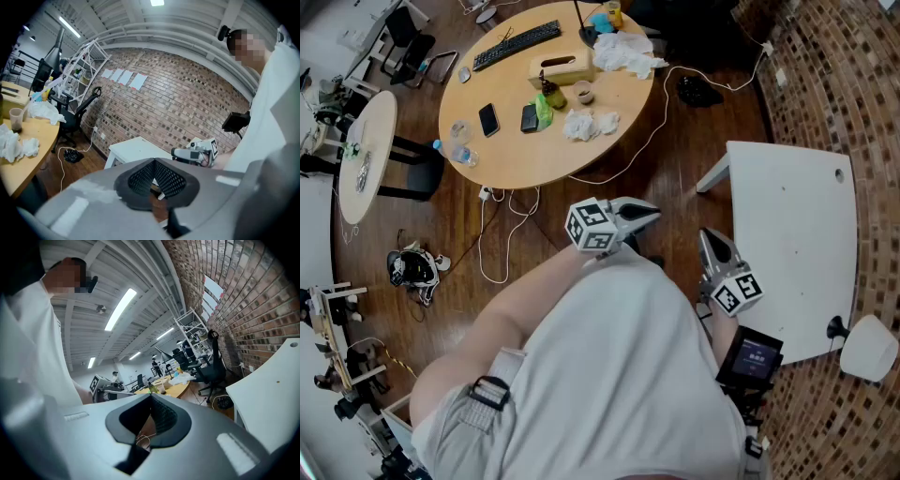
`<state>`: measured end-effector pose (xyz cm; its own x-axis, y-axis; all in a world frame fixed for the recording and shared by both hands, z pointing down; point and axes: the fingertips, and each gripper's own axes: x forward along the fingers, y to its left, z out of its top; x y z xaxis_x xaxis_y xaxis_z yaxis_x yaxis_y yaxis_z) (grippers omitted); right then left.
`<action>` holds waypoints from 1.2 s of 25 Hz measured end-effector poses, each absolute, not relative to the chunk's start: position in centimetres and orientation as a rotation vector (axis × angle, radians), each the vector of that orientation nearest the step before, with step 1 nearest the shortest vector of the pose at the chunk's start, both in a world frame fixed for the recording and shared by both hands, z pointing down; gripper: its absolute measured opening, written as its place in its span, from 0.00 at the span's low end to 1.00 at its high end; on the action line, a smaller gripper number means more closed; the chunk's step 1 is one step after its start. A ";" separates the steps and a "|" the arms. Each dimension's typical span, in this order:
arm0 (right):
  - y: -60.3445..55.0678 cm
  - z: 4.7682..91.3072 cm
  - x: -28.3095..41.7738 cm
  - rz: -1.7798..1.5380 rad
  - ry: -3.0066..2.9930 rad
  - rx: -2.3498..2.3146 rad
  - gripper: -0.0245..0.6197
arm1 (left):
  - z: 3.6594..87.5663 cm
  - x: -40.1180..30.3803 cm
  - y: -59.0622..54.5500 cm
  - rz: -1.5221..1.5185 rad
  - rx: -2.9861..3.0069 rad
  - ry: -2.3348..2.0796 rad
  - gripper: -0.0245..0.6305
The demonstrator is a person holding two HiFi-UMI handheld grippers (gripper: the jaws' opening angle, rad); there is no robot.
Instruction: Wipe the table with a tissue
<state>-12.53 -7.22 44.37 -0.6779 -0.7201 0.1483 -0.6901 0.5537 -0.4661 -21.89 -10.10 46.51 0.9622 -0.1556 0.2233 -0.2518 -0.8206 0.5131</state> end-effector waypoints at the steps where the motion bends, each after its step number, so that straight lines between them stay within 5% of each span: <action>1: -7.8 44.6 -13.0 -0.780 2.721 -1.232 0.05 | 46.6 -22.3 -10.7 0.221 2.547 -0.301 0.04; 14: -18.2 45.4 -17.8 -0.796 2.850 -1.251 0.05 | 48.0 -27.3 -21.4 0.187 2.599 -0.402 0.04; 23: -25.7 45.2 -21.4 -0.785 2.940 -1.260 0.05 | 53.8 -38.8 -32.3 0.431 2.426 -0.981 0.05; 30: -28.3 45.6 -23.6 -0.803 2.964 -1.289 0.05 | 57.5 -44.8 -36.1 0.712 2.368 -1.231 0.32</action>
<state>-23.63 -28.29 45.59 -0.6851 -0.6378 0.3519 -0.7282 0.5877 -0.3526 -44.80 -36.05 57.50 0.4890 -0.6413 0.5913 -0.8323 -0.5458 0.0963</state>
